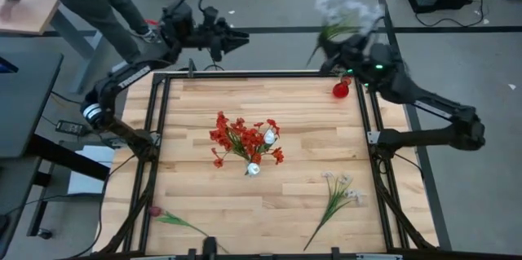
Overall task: Sort flowers into vase by color
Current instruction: Put the top white flowers into the red vase
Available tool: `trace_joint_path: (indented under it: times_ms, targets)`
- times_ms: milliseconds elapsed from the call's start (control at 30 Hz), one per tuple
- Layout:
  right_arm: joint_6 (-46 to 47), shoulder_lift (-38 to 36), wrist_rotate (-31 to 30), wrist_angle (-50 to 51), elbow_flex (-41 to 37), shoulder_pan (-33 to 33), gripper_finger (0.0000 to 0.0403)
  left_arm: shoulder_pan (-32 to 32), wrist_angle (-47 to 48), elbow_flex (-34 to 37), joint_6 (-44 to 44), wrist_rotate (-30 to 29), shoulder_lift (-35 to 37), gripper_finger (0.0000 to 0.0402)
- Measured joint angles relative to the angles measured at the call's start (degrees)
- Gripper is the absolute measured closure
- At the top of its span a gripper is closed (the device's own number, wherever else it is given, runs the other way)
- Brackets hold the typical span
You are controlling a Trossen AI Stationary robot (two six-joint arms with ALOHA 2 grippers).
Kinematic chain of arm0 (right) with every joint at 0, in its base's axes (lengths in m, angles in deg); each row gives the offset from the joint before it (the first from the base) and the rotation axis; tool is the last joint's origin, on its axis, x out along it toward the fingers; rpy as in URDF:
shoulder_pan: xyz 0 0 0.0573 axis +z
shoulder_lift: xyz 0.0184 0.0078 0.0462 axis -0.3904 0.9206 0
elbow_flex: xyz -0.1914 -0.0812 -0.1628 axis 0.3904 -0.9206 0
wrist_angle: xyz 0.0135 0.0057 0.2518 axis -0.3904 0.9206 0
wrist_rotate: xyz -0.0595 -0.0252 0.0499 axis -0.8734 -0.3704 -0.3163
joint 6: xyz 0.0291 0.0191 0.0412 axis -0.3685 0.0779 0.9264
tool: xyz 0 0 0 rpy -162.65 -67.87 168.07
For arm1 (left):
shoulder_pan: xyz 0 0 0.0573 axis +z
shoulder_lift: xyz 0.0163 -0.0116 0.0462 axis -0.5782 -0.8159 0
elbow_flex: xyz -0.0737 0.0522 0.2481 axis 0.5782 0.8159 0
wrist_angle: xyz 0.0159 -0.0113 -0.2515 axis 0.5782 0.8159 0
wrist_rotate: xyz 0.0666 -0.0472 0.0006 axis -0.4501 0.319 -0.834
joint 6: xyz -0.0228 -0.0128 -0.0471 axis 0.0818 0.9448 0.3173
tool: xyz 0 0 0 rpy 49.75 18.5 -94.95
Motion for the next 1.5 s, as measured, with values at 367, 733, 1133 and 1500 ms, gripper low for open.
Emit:
trace_joint_path:
  times_ms: [367, 733, 1133, 1500]
  targets:
    - [-4.59, -10.54, -19.90, 13.31, -1.59, -7.58, 0.0390, 0.90, 9.00, 0.02, -9.31, -4.83, 1.76, 0.0212]
    - [2.69, -13.78, -18.18, 8.00, -20.38, -11.50, 0.0390, 0.95, 10.58, 0.04, -14.33, -6.96, 1.39, 0.0212]
    - [3.25, -13.40, -20.56, -4.00, -33.37, -16.35, 0.0390, 0.95, 11.69, 0.07, -26.17, -7.47, 1.39, 0.0212]
    - [-1.39, -11.97, -21.81, -10.31, -36.76, -17.44, 0.0321, 0.95, 11.30, 0.07, -28.73, -20.07, 1.39, 0.0212]
